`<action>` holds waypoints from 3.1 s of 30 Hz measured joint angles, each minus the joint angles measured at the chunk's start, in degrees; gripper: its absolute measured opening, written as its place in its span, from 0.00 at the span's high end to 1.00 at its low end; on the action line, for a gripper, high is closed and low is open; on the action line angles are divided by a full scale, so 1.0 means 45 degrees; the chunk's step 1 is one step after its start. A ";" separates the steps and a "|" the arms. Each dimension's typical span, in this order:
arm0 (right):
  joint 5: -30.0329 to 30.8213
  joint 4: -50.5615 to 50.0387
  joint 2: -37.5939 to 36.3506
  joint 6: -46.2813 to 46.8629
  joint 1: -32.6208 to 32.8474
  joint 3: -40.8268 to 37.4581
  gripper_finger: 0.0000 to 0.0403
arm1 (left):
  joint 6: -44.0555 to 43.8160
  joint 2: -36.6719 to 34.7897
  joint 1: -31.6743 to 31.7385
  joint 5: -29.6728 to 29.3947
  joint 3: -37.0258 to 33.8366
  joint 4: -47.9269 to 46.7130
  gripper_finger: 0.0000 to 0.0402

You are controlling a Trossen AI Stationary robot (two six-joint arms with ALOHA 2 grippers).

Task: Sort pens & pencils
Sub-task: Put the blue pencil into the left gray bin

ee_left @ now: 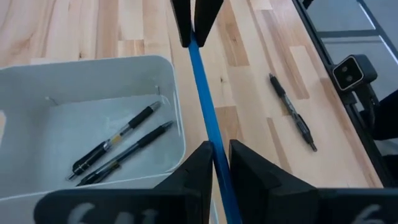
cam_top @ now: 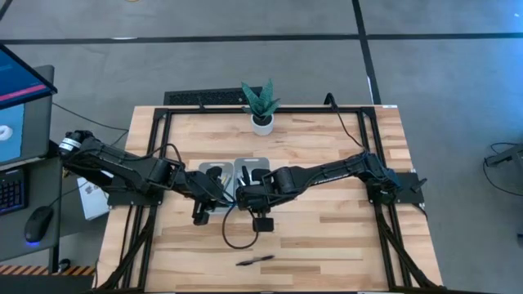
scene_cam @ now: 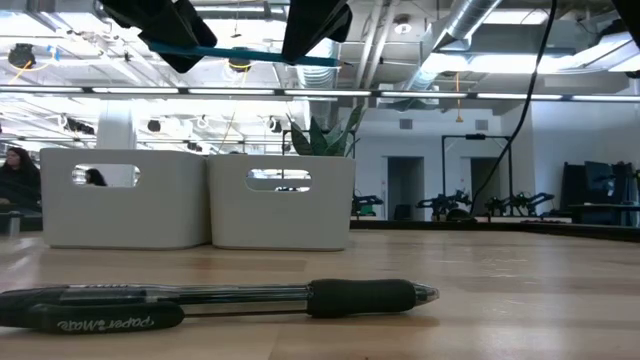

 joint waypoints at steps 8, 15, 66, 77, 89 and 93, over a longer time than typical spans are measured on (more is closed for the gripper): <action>-0.0039 -0.0079 0.0000 -0.0007 -0.0017 0.0000 0.87 | 0.0136 0.0000 0.0005 0.0321 0.0000 -0.0168 0.86; -0.0029 0.0014 0.0000 -0.0002 -0.0022 0.0000 0.87 | -0.0169 0.0000 0.0000 0.0073 0.0000 -0.0159 0.82; -0.0038 0.0653 0.0000 0.0007 -0.0076 0.0000 0.87 | -0.1365 0.0005 0.0005 -0.0088 -0.0005 -0.0322 0.96; -0.0029 0.0639 0.0000 -0.0002 -0.0081 0.0000 0.87 | -0.1275 0.0005 0.0005 -0.0269 -0.0005 -0.0327 0.97; -0.0029 0.0632 0.0000 -0.0002 -0.0076 0.0000 0.87 | -0.1181 0.0005 0.0005 -0.0307 -0.0005 -0.0338 0.98; -0.0029 0.0632 0.0000 -0.0002 -0.0076 0.0000 0.87 | -0.1181 0.0005 0.0005 -0.0307 -0.0005 -0.0338 0.98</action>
